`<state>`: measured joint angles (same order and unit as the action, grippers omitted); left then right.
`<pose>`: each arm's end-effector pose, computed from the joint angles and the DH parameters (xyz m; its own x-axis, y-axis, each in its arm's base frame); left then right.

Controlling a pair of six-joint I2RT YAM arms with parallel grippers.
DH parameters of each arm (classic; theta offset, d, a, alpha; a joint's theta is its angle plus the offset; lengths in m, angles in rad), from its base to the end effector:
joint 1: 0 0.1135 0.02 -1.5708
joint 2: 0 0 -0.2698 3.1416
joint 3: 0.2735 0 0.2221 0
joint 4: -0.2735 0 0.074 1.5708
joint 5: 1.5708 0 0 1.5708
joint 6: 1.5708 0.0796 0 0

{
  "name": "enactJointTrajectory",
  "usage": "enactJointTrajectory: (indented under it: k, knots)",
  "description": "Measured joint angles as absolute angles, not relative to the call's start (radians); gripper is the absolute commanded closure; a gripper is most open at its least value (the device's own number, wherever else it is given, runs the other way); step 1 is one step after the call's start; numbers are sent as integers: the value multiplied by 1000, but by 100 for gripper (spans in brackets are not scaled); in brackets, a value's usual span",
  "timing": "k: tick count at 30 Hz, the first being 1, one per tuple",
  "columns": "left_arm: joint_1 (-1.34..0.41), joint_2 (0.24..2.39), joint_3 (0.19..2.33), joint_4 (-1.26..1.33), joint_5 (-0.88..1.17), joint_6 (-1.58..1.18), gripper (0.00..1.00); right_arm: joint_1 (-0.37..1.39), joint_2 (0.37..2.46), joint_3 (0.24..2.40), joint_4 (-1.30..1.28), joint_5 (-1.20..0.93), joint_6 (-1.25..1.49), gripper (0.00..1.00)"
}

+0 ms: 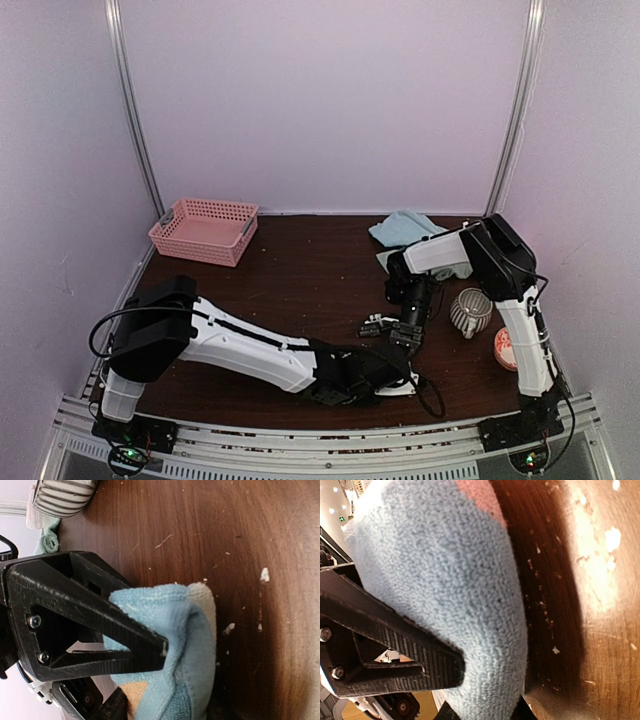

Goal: Roll the towels
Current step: Pick up the towel from the center of the board, then place the towel in the bin.

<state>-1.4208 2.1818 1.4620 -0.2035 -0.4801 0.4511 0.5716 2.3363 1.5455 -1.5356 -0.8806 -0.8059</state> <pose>0.1054 -0.4517 0.1233 0.2569 0.8876 -0.3823 0.8038 0.0234 0.5945 0.2313 0.2218 0.1074 -0.4963 -0.8654 0.0699 -0.3722 0.2848 0.8834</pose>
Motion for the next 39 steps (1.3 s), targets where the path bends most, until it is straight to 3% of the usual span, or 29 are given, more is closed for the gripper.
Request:
enactJointTrajectory:
  k: [3, 8, 11, 24, 31, 39]
  knots:
    - [-1427, 2189, 1462, -194, -514, 458, 66, 569, 2336, 1539, -1532, -891, -808, 81]
    - [-1429, 2193, 1462, -186, -535, 467, 85, 554, 2304, 1527, -1504, -908, -803, 60]
    - [-1425, 2193, 1456, -179, -547, 465, 89, 539, 2245, 1528, -1453, -904, -784, 52]
    - [-1313, 2075, 1387, -222, -406, 410, 94, 359, 1829, 1633, -1301, -852, -636, 49]
    - [-1144, 1930, 1420, -304, -205, 292, 94, 281, 1437, 1278, -907, -754, -464, 47]
    - [-892, 1859, 1520, -375, 12, 126, 95, 281, 1271, 906, -672, -786, -467, 49]
